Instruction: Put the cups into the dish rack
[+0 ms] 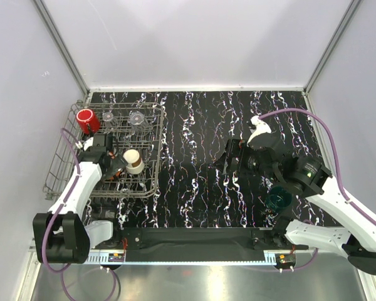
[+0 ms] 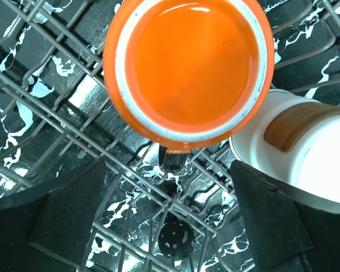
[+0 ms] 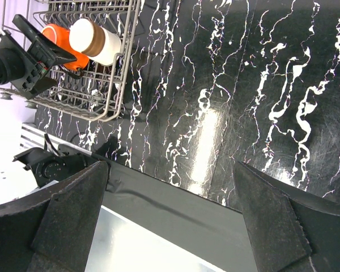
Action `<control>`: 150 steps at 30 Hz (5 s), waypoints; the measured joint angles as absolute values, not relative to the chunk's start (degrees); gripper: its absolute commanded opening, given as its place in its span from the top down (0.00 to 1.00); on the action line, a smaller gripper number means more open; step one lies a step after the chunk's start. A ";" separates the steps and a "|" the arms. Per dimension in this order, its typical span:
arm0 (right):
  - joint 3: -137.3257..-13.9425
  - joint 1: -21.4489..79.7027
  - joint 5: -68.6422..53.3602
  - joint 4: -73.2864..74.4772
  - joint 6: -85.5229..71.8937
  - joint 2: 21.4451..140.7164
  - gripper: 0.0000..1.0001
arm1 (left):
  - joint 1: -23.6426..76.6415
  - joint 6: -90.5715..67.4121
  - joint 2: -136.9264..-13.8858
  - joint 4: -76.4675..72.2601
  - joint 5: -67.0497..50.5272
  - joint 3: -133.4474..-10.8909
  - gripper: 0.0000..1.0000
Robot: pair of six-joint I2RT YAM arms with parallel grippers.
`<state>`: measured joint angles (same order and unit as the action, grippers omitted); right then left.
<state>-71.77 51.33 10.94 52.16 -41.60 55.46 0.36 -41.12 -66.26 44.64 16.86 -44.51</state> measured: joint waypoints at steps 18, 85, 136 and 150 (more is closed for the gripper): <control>-71.77 51.33 11.44 53.23 -42.98 59.18 0.00 | 0.36 -43.44 -46.61 52.12 11.22 -49.25 0.01; -39.92 12.88 25.65 58.72 -67.24 62.15 0.75 | 56.58 -58.57 -26.20 37.41 1.78 -37.43 0.01; -39.51 12.58 -43.83 3.86 -74.39 30.70 1.00 | 65.17 -65.65 -45.78 -16.80 -8.88 -27.27 0.01; -39.40 12.58 -46.78 -2.63 -85.49 28.91 1.00 | 75.35 -52.71 -51.18 -23.38 -2.02 -31.18 0.01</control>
<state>-39.40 12.58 -46.78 -2.63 -85.49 28.91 75.35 -52.71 -51.18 -23.38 -2.02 -31.18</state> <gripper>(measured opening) 0.063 0.988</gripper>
